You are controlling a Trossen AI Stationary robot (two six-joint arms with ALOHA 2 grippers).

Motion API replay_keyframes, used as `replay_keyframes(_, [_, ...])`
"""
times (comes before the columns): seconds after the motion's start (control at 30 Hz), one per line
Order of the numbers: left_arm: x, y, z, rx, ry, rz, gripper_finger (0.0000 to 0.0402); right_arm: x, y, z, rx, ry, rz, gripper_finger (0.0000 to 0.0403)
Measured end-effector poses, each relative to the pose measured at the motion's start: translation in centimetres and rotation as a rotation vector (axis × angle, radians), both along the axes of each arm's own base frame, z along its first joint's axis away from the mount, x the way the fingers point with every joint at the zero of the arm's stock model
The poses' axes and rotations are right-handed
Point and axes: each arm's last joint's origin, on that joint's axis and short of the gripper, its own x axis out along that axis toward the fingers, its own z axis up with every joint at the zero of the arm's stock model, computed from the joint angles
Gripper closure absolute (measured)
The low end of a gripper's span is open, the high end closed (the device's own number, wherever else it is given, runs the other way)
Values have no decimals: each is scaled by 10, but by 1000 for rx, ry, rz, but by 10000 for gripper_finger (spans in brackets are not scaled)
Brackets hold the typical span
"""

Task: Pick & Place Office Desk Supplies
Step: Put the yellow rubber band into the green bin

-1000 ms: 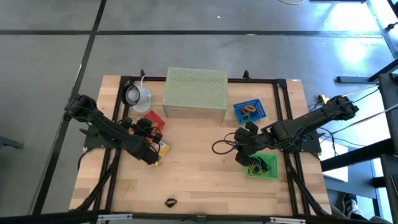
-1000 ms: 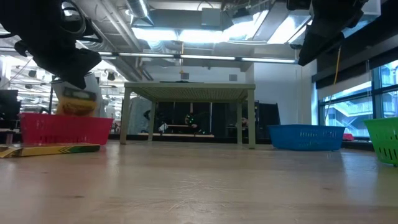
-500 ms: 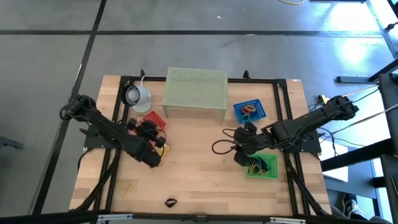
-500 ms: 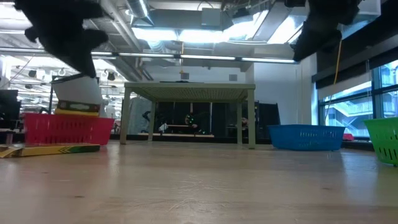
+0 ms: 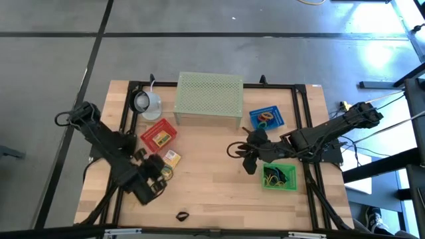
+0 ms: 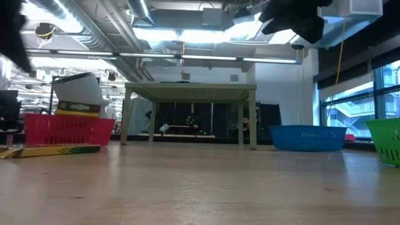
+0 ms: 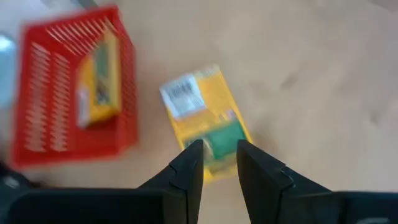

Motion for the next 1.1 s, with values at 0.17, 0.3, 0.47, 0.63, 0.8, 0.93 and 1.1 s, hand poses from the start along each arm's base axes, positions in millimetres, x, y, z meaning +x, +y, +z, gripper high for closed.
replay_keyframes(0.17, [-21, -14, -7, -45, -34, 26, 311, 2, 1, 2, 11, -27, 0, 284])
replay_keyframes(0.3, [-39, -14, -17, -70, -78, 72, 311, 2, 0, 2, -4, -34, -22, 284])
replay_keyframes(0.47, [-53, -11, -36, -192, -112, 144, 311, 2, -2, 3, -42, -53, -75, 284])
replay_keyframes(0.63, [-53, -23, -40, -410, 10, 73, 311, 2, -3, 3, -57, -56, -81, 284])
replay_keyframes(0.8, [-57, -39, -38, -631, 199, 60, 311, 3, -2, 1, -77, -45, -75, 284])
replay_keyframes(0.93, [-58, -50, -47, -643, 227, 28, 310, 7, -1, -6, -108, -21, -83, 284])
replay_keyframes(1.1, [-60, -57, -65, -557, 323, -103, 311, 13, 1, -17, -138, 13, -94, 284])
